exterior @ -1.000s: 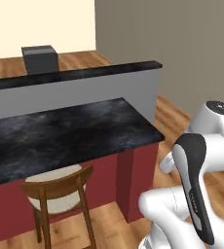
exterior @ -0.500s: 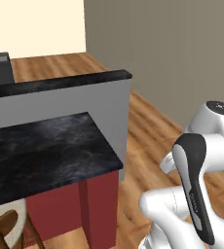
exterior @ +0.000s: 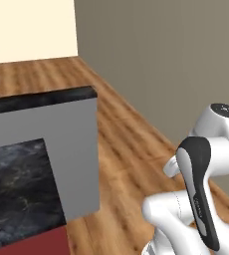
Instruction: Open the fridge, grab two sodas, and place both sodas inside the bowl with ice on the dining counter.
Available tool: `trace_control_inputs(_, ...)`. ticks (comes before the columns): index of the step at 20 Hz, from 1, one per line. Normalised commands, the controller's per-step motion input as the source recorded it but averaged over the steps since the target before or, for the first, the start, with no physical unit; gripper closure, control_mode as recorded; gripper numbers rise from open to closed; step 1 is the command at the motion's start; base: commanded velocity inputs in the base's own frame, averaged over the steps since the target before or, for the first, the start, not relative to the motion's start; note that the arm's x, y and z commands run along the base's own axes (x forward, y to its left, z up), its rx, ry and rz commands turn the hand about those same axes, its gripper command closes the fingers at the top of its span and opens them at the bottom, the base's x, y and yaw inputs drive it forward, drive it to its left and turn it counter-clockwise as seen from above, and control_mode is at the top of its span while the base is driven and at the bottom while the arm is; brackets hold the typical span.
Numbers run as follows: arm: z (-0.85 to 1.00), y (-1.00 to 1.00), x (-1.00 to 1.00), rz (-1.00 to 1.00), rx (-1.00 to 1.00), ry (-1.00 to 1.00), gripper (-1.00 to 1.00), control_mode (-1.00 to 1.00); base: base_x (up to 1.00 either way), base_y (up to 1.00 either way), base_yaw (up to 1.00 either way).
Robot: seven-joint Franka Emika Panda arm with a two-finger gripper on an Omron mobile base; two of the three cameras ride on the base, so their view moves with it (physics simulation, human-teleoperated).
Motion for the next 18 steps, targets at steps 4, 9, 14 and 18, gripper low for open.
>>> trace_control_inputs(4,0.00,0.00,0.00,0.00,0.00,0.00,-1.00,1.00,0.98,-0.97,0.00)
trace_control_inputs(9,0.00,0.00,0.00,0.00,0.00,0.00,-1.00,1.00,1.00,-0.86,0.02)
trace_control_inputs(14,0.00,0.00,0.00,0.00,0.00,0.00,-1.00,1.00,1.00,-0.57,0.07)
trace_control_inputs(18,0.00,0.00,0.00,0.00,0.00,0.00,-1.00,1.00,1.00,-0.36,0.12)
